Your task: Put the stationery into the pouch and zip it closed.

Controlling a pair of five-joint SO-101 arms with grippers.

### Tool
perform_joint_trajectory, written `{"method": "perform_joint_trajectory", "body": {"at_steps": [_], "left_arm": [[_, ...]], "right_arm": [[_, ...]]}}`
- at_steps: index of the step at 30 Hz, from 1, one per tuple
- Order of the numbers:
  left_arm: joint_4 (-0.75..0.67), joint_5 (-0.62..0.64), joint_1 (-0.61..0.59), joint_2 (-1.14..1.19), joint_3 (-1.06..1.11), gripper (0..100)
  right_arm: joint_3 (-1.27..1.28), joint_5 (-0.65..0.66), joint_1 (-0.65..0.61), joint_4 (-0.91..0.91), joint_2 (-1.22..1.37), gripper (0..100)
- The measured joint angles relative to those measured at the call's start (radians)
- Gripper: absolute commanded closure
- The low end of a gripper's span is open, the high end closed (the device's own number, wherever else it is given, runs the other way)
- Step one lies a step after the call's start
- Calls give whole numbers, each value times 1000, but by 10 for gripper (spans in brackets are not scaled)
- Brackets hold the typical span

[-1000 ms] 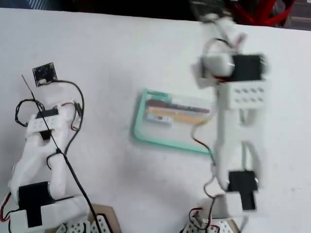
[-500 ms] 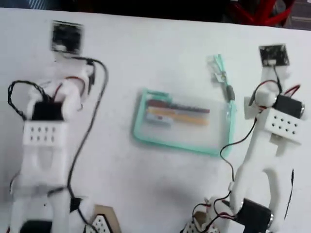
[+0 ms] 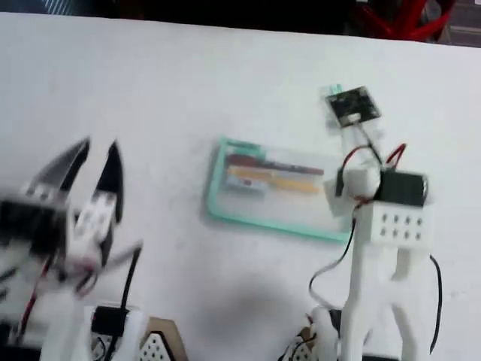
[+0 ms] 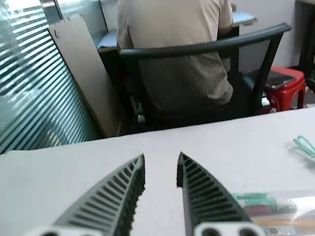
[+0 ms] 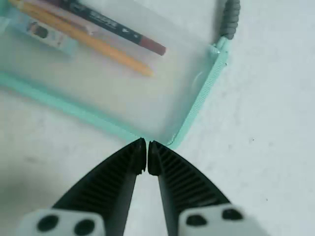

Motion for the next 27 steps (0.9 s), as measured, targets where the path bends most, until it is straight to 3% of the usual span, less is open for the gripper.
{"method": "perform_joint_trajectory", "body": {"at_steps": [11,18,24,27], "left_arm": [[140,6,-2,-417,-18,880],[212,69,-68,-430,-46,876],[321,132,-72,-430,-281,876],[381,132,-72,-430,-437,876]], "right_arm": [[0,0,-196,91,-677,979],[-5,0,-213,52,-1123,979],[-183,-8,-212,166,-1160,979],[-336,-107,-212,195,-1163,978]]}}
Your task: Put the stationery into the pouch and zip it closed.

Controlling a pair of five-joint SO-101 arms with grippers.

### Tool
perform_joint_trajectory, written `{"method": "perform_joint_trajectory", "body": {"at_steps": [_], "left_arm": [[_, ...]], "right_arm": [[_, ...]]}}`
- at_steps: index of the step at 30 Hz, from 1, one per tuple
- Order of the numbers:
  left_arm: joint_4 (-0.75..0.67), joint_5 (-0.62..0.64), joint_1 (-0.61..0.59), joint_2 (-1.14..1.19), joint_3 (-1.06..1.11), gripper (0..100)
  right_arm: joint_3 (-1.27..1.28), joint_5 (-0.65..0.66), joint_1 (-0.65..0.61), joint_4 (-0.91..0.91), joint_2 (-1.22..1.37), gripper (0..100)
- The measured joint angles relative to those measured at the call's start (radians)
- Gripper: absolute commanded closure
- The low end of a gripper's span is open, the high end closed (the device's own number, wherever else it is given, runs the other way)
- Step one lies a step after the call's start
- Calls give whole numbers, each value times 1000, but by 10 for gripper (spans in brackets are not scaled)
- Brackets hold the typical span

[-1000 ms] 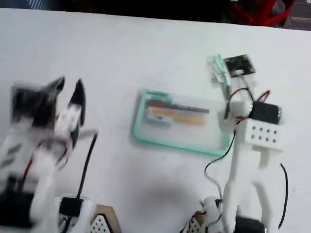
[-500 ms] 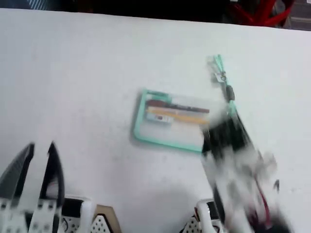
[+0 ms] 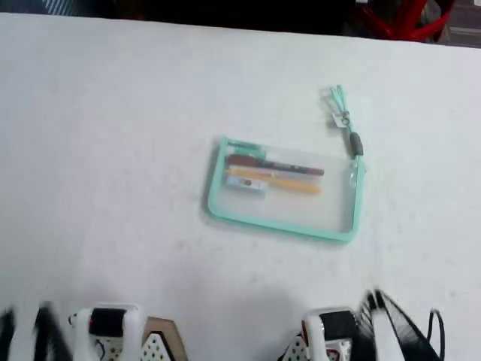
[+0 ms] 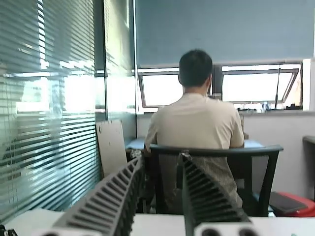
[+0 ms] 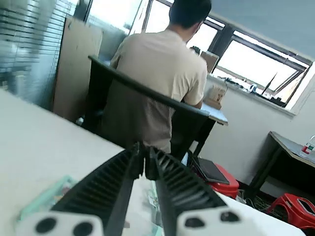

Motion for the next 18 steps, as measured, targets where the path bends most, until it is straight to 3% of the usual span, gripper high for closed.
{"method": "perform_joint_trajectory", "body": {"at_steps": [3,7,14,18], "left_arm": [[60,0,2,-2,-107,876],[123,0,2,-3,-167,875],[137,0,2,-3,-169,841],[137,0,0,-3,-164,814]], "right_arm": [[-175,-129,0,6,0,975],[-373,-173,0,6,-2,975],[-454,-138,5,6,-2,978],[-393,-81,110,12,-2,978]]}}
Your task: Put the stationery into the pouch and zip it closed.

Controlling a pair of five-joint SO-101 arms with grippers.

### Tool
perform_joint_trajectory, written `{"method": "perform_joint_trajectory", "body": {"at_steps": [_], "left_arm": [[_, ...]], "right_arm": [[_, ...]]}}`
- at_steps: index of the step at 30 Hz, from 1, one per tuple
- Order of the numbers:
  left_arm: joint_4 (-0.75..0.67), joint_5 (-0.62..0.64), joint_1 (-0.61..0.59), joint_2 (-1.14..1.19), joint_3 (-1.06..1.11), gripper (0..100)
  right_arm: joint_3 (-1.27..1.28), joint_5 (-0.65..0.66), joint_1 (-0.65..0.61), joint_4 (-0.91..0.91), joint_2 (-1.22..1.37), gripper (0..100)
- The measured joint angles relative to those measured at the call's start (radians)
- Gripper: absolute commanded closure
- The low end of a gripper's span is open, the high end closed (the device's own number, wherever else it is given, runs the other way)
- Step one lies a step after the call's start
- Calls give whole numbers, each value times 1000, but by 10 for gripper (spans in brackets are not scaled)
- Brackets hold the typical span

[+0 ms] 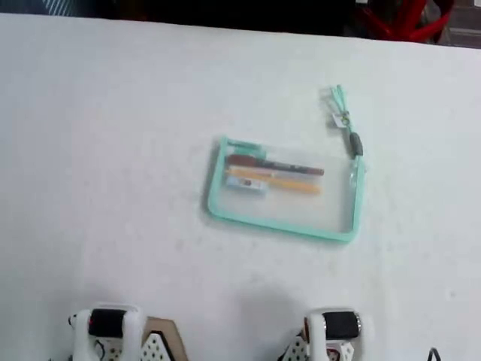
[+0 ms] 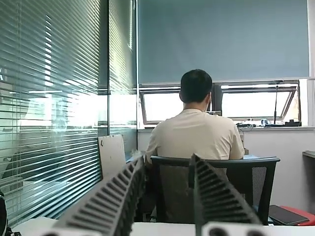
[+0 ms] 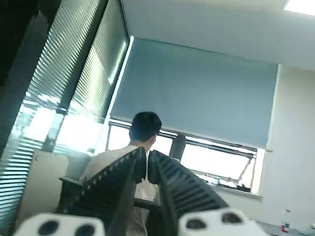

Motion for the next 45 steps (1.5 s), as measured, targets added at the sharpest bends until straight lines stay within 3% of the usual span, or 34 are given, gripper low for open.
{"method": "perform_joint_trajectory", "body": {"at_steps": [9,13,19,28,36,41,45], "left_arm": [[-5,8,0,0,304,825],[-86,8,-2,0,470,976],[-319,8,0,0,825,976],[-824,8,0,6,1428,976],[-1079,8,-21,14,1769,976],[-1100,8,-49,15,1812,976],[-1025,8,-49,14,1812,976]], "right_arm": [[89,6,66,0,0,979],[235,8,63,0,0,979],[549,8,64,-71,0,978],[979,8,63,-310,2,974],[1415,14,89,-563,3,978],[1677,14,176,-736,5,979],[1927,14,218,-922,17,979]]}}
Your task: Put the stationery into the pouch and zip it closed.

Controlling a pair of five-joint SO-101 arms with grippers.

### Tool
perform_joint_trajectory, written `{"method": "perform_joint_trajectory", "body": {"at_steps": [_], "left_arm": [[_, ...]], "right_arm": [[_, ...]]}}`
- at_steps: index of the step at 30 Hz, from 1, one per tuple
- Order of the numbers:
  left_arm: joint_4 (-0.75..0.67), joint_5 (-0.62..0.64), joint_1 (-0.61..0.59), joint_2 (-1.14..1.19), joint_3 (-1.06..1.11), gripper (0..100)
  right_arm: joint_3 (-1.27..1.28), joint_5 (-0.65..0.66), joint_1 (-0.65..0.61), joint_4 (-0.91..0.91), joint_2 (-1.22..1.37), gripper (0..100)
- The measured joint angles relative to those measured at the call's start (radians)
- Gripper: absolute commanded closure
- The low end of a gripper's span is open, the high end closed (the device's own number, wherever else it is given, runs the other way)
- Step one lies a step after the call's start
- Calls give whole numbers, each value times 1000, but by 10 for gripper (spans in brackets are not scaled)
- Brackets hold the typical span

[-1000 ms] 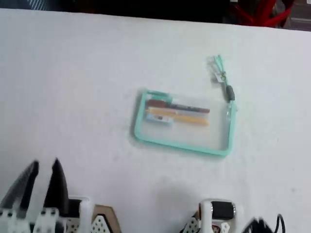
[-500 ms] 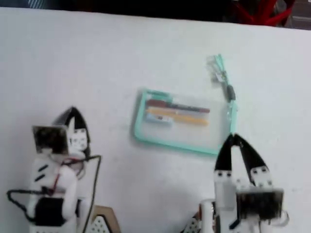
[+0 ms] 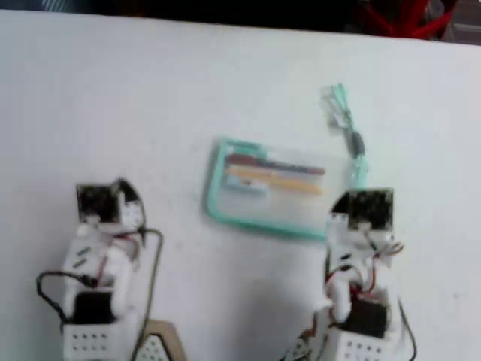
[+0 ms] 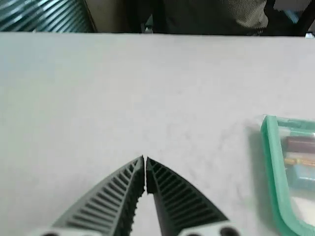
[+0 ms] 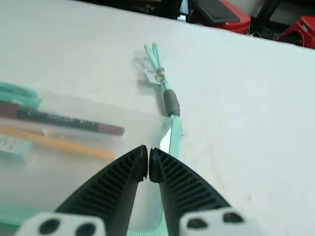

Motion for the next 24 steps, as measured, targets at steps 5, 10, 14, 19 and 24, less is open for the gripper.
{"method": "perform_joint_trajectory", "body": {"at_steps": [5,10,14,19,24], "left_arm": [[94,0,0,0,0,976],[212,0,0,0,0,976],[307,-55,0,0,0,976],[404,-270,0,0,0,976],[506,-272,0,0,0,975]], "right_arm": [[66,-38,3,12,3,979],[69,-183,-31,173,2,975],[69,-186,-37,259,2,978],[69,-163,-37,293,2,978],[69,-161,-37,362,2,975]]}}
